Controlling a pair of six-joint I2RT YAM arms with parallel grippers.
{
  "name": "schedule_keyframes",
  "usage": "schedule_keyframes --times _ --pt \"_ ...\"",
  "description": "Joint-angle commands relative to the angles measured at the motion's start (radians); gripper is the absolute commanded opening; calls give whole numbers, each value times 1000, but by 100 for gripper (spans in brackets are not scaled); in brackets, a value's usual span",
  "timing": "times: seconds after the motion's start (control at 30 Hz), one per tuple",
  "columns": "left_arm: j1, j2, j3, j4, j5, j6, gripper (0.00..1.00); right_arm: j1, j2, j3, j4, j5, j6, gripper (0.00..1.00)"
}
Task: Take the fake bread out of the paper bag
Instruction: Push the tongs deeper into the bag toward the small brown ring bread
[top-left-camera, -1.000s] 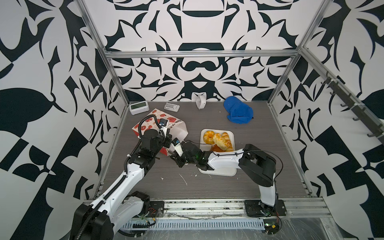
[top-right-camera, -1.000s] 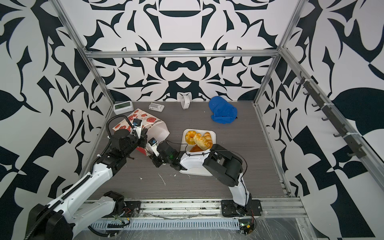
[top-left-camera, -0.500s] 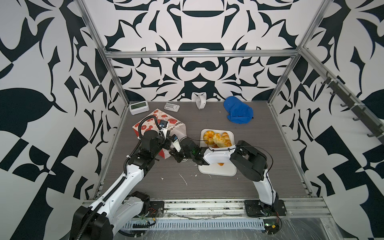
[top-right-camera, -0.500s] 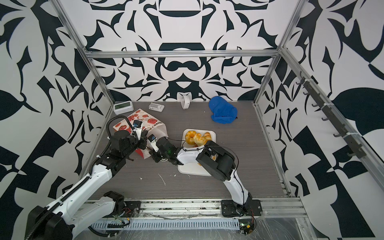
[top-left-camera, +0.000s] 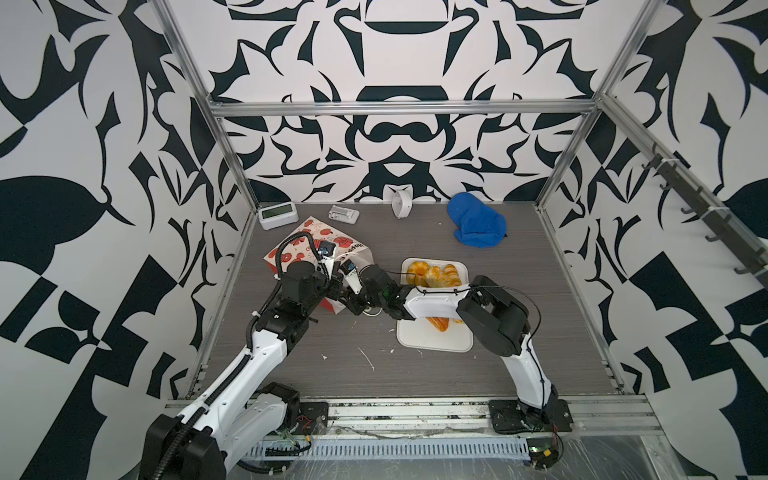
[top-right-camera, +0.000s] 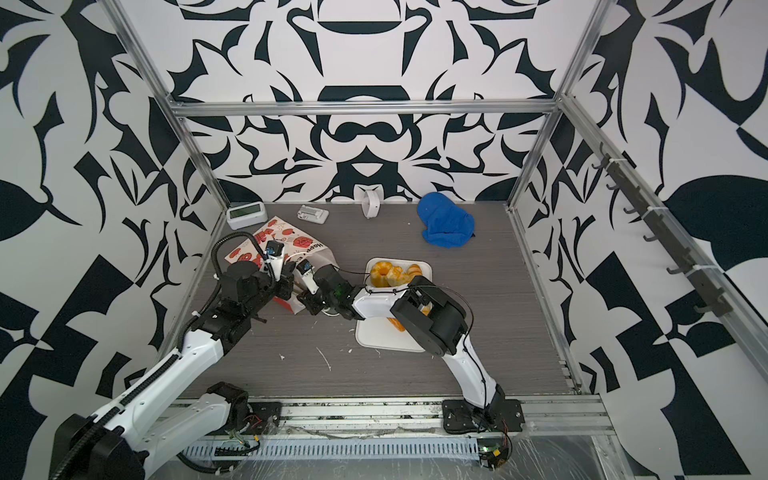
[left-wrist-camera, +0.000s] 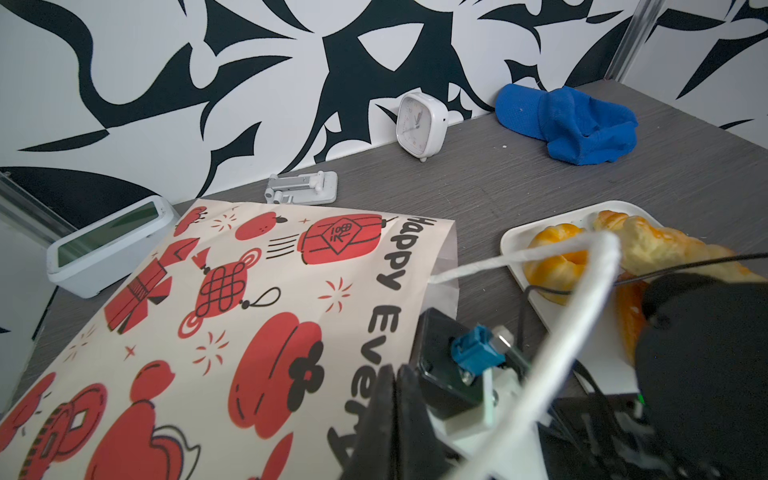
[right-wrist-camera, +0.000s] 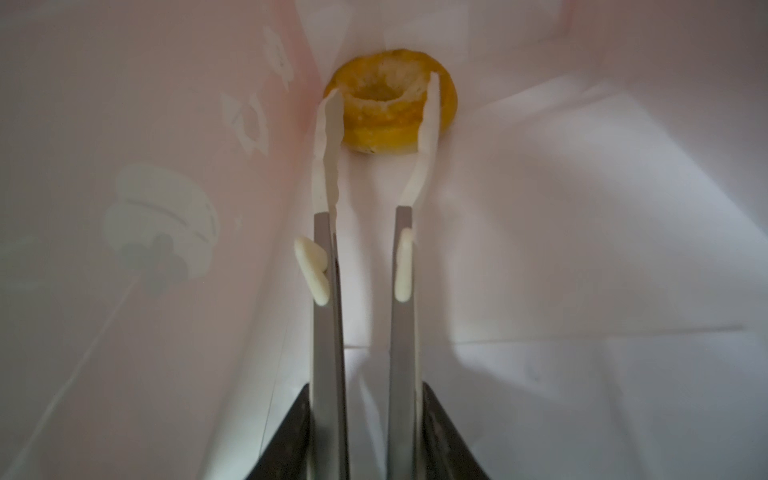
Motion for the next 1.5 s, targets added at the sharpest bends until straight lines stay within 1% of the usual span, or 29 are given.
schedule_keyframes --times 0.0,0.37,0.53,0.67,1.07,1.2,1.33,1.47 --pt "2 -13 -6 -6 24 -3 6 -3 -19 61 2 -50 -9 41" --pt "1 -9 -7 3 29 -3 6 -4 45 189 -124 -78 -9 43" --pt "2 -18 -9 7 24 -4 7 -5 68 210 -117 -88 8 43" --pt "2 -22 -13 14 19 -6 7 -4 86 234 -119 -131 34 43" --pt "1 -29 -16 13 26 -6 7 -5 156 360 -188 -205 35 42" --pt "2 -28 -18 17 25 -7 7 -3 175 390 -207 -222 32 37" --pt "1 -31 -19 17 19 -7 7 -5 165 366 -188 -229 35 23" --pt "1 -36 -20 18 12 -7 7 -11 147 327 -153 -241 50 13"
